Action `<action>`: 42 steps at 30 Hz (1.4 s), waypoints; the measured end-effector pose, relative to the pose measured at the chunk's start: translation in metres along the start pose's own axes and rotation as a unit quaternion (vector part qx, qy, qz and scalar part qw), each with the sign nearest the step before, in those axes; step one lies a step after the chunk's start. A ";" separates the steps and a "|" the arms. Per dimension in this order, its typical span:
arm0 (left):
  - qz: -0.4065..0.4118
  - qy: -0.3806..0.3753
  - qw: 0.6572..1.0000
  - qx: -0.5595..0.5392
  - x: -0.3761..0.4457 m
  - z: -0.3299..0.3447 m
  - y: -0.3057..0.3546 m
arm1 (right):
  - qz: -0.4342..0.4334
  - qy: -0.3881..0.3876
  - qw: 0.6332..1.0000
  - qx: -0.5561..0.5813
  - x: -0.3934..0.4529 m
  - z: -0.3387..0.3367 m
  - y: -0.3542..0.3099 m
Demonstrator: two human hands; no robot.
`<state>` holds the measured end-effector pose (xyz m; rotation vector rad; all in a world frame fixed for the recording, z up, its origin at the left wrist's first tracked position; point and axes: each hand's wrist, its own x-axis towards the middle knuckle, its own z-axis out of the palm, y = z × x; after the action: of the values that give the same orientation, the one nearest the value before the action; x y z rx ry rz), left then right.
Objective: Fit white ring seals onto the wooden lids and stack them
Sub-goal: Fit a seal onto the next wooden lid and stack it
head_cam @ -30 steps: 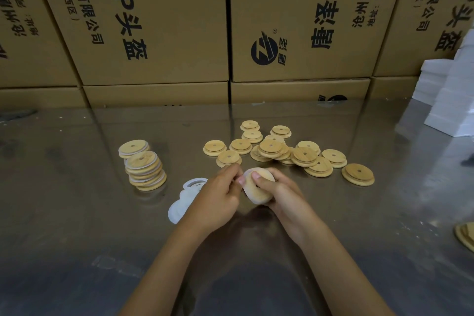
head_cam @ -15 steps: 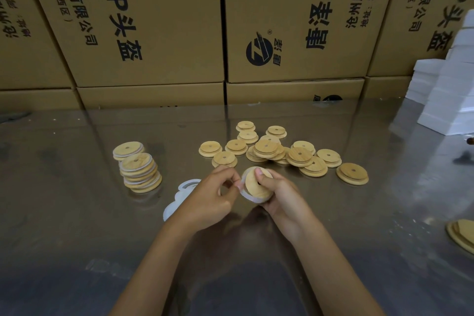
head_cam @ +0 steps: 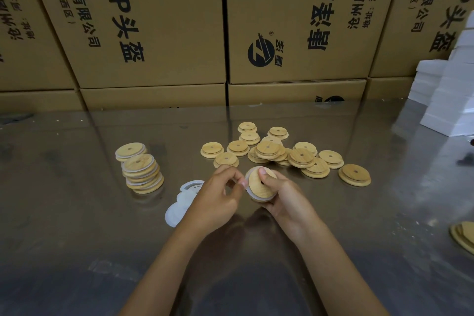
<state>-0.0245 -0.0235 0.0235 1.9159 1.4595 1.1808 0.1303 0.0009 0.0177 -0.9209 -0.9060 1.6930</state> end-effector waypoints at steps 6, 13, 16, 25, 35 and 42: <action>-0.029 0.051 0.998 -0.027 0.001 0.003 0.002 | 0.006 -0.027 1.000 0.013 0.001 -0.004 -0.001; -0.065 0.042 0.997 -0.026 0.001 0.006 0.001 | 0.005 -0.028 0.999 0.026 0.003 -0.006 0.000; -0.068 0.038 0.997 -0.008 0.001 0.004 -0.001 | 0.008 -0.029 0.999 0.023 0.003 -0.006 0.001; -0.036 0.012 0.999 0.027 0.001 -0.001 -0.003 | -0.032 0.003 0.999 -0.042 0.002 -0.002 0.004; -0.029 0.074 0.994 0.070 0.001 -0.003 -0.009 | -0.002 -0.021 0.999 -0.030 0.002 -0.001 0.002; -0.021 0.118 0.993 0.017 0.002 -0.001 -0.006 | -0.024 0.010 0.998 -0.056 0.001 0.001 0.003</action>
<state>-0.0283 -0.0197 0.0200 1.8075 1.6408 1.4096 0.1284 0.0014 0.0153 -0.9824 -1.0100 1.6020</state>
